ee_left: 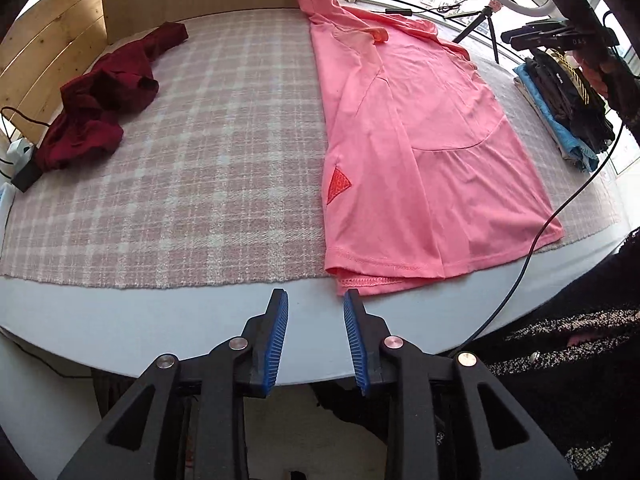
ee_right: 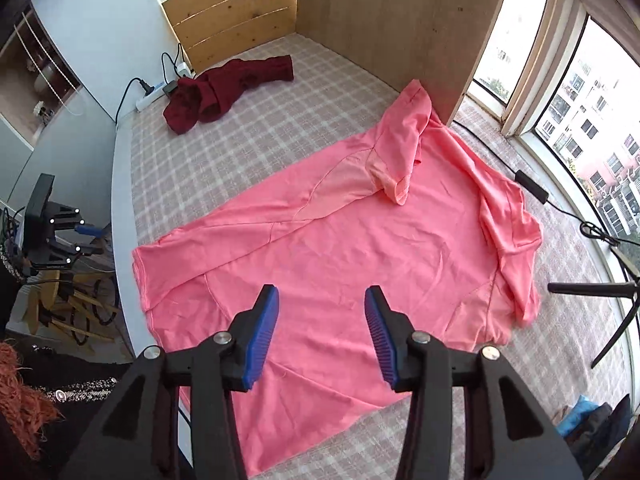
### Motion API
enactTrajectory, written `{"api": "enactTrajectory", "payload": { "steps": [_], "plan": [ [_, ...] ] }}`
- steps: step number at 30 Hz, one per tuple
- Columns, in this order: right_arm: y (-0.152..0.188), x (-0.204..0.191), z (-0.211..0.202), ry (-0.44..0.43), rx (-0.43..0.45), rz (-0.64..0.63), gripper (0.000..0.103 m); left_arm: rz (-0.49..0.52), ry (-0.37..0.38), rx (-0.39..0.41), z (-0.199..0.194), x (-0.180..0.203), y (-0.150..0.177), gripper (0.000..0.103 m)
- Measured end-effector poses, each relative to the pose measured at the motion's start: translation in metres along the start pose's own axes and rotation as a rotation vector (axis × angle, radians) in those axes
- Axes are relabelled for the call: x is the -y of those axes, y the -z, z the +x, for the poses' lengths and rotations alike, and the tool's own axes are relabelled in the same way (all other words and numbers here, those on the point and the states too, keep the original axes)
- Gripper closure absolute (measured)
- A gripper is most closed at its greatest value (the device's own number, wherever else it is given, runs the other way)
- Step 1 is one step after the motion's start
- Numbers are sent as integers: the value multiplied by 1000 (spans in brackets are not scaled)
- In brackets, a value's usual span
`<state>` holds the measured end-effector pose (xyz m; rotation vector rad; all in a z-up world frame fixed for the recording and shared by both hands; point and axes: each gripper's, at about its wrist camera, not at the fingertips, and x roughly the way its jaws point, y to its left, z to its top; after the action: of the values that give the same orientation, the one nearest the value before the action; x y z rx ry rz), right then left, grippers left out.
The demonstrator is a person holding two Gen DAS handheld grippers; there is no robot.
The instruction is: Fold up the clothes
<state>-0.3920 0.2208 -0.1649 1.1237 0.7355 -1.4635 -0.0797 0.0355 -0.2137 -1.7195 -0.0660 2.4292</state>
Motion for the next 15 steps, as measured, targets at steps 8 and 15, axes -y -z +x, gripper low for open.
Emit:
{"api": "enactTrajectory", "payload": {
  "steps": [8, 15],
  "plan": [
    [71, -85, 76, -213, 36, 302, 59, 211, 59, -12, 31, 8, -18, 75],
    [50, -174, 121, -196, 62, 301, 59, 359, 127, -12, 37, 10, -18, 75]
  ]
}}
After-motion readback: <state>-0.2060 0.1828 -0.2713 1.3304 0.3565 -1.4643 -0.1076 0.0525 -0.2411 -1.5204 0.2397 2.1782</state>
